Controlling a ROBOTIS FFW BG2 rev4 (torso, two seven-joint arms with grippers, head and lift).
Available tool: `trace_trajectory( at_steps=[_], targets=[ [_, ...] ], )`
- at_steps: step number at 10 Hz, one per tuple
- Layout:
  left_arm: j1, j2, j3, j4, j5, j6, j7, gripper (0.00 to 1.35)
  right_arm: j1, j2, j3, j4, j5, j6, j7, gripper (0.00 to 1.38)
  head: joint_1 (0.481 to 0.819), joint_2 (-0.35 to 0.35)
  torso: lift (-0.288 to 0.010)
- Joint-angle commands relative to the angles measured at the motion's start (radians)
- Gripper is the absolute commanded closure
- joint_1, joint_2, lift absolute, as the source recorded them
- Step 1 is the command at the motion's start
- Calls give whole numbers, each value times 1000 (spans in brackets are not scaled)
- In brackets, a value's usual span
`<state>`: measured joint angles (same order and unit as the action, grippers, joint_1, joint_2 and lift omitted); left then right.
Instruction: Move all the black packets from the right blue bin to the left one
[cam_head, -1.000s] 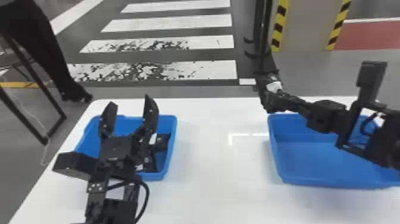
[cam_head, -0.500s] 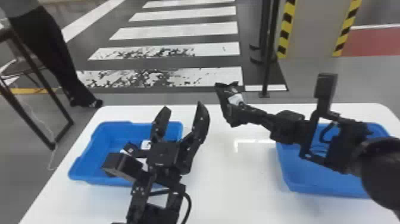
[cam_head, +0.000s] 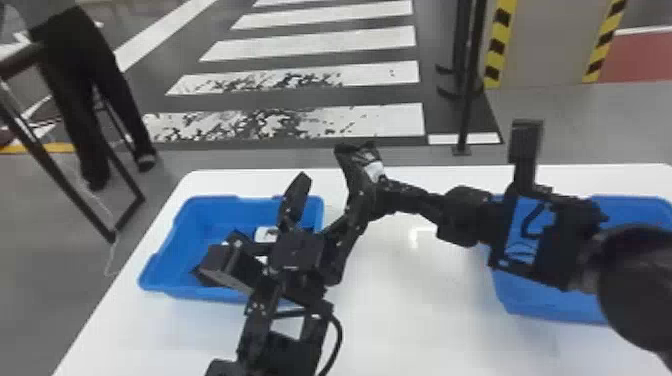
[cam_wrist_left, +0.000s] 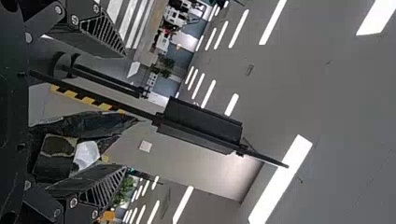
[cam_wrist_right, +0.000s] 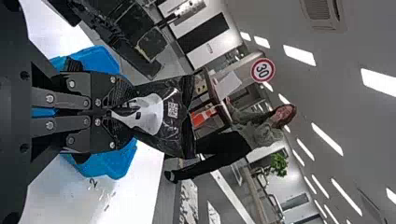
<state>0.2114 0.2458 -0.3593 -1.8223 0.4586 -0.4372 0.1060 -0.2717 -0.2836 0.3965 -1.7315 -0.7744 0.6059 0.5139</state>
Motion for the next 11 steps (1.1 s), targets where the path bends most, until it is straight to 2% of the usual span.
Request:
trace_trajectory(
  at_steps=[1, 5, 7, 8, 10, 11],
  targets=[
    [0, 1, -4, 2, 0, 5, -2, 220, -1, 1, 28, -3, -19, -5, 0, 1211, 661, 204, -168],
    [0, 0, -2, 5, 18, 5, -14, 240, -8, -2, 64, 2, -31, -5, 0, 1211, 673, 232, -168],
    [4, -3, 16, 12, 38, -5, -26, 1081, -15, -2, 72, 2, -33, -5, 0, 1211, 676, 240, -168],
    [4, -3, 10, 25, 132, 20, -80, 1227, -18, -3, 76, 7, -35, -2, 0, 1211, 676, 244, -168],
    [2, -7, 10, 32, 152, 54, -98, 1211, -30, -2, 82, 20, -37, -2, 2, 1211, 686, 242, -168],
    [2, -8, 22, 37, 104, 15, -80, 1213, -38, -2, 90, 24, -35, -2, 0, 1211, 690, 239, -168]
  ],
)
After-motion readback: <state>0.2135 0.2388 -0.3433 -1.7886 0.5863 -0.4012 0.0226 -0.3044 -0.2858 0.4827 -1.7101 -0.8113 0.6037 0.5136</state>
